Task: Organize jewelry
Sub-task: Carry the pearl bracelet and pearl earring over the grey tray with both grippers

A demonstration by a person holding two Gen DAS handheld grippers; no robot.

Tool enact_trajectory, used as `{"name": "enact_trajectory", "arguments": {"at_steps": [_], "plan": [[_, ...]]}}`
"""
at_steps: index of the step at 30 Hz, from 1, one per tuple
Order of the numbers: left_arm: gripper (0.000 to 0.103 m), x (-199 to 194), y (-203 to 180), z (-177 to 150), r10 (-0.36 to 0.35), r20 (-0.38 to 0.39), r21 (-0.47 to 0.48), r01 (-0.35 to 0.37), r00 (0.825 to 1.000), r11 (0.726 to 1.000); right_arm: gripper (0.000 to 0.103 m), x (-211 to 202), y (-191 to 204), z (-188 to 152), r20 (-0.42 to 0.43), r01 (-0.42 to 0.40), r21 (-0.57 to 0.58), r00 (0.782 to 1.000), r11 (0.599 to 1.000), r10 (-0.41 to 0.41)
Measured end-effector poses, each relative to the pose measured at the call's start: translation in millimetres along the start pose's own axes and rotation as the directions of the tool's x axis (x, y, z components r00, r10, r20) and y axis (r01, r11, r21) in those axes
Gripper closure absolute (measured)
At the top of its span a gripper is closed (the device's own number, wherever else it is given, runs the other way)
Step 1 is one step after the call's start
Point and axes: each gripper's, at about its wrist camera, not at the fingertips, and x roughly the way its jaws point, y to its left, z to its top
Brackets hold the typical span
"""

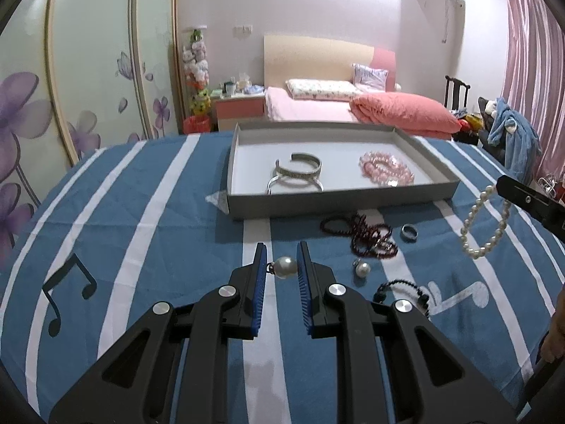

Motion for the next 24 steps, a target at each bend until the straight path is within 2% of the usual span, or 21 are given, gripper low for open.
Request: {"name": "enact_trajectory", "arguments": {"at_steps": [13,24], "plan": [[0.085,-22.2,-13.8,13.2,0.031,0.152,0.015,-0.034,0.988,0.999,0.093,-14.7,21.6,8.5,0.109,0.013,-0.067,0.994,0.998,-0.005],[0.085,-30.2,-21.4,34.6,0.049,0.265,-0.002,-0.050,0.963,0.999,0.093,-19.0,34.4,24.2,0.213,0.035,-0.113,0.977,0.993,-0.010]]}}
